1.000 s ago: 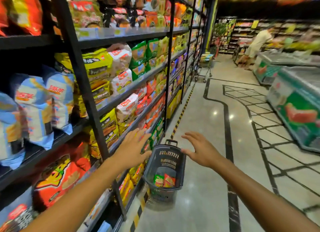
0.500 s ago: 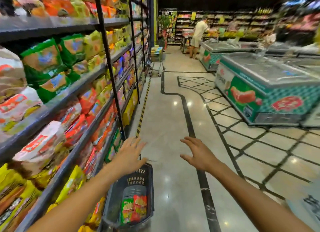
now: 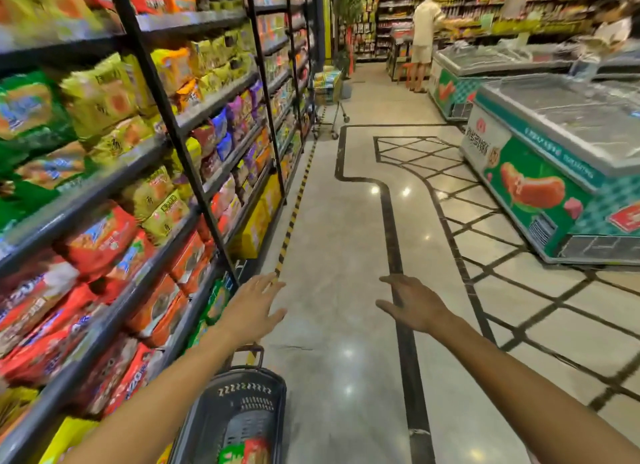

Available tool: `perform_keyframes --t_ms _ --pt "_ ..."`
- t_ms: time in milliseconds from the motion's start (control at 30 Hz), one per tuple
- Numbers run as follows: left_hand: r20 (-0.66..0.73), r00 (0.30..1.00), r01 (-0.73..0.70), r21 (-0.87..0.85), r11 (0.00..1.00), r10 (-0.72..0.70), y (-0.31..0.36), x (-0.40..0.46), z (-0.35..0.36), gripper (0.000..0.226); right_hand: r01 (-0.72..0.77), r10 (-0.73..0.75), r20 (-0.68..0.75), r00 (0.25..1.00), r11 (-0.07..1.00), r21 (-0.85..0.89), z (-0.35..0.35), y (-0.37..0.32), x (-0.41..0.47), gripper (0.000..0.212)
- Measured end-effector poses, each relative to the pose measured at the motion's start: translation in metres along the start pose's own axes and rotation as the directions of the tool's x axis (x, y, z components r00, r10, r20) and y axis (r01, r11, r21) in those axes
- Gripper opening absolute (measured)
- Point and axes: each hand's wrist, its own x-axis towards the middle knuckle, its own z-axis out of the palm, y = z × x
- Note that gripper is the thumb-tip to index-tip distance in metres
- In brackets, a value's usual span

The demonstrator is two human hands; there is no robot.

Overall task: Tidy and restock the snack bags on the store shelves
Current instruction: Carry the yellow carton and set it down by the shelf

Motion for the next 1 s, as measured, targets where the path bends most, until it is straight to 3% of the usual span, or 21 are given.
perform_keyframes --t_ms 67,200,333,700,833,1000 --pt "-0.003 1.0 0.013 0.004 1.0 -0.013 -0.008 0.034 -0.001 0.065 0.005 -0.005 0.028 1.0 1.0 0.009 -0.007 0.016 0.039 0.065" --pt "0.025 0.999 0.038 -0.003 0.999 -0.038 -0.028 0.111 0.008 0.088 0.041 -0.041 0.058 0.997 0.999 -0.008 -0.018 0.043 0.123 0.066" --pt "0.055 0.998 0.044 -0.001 0.999 -0.043 -0.048 0.211 0.016 0.065 0.055 -0.054 0.067 0.996 0.998 -0.004 -0.03 0.063 0.217 0.065" --pt "0.025 0.998 0.067 -0.076 0.995 -0.066 -0.111 0.474 -0.013 0.071 0.03 -0.03 0.087 0.996 1.0 0.002 -0.101 0.112 0.475 0.064" --pt "0.033 0.992 0.122 -0.075 0.99 -0.12 -0.14 0.551 -0.017 0.077 0.086 -0.088 0.108 0.99 0.996 0.019 -0.108 0.117 0.574 0.064" --pt "0.007 0.978 0.208 -0.068 0.976 -0.208 -0.169 0.625 -0.025 0.064 0.207 -0.201 0.176 0.964 0.978 -0.017 -0.109 0.119 0.701 0.064"
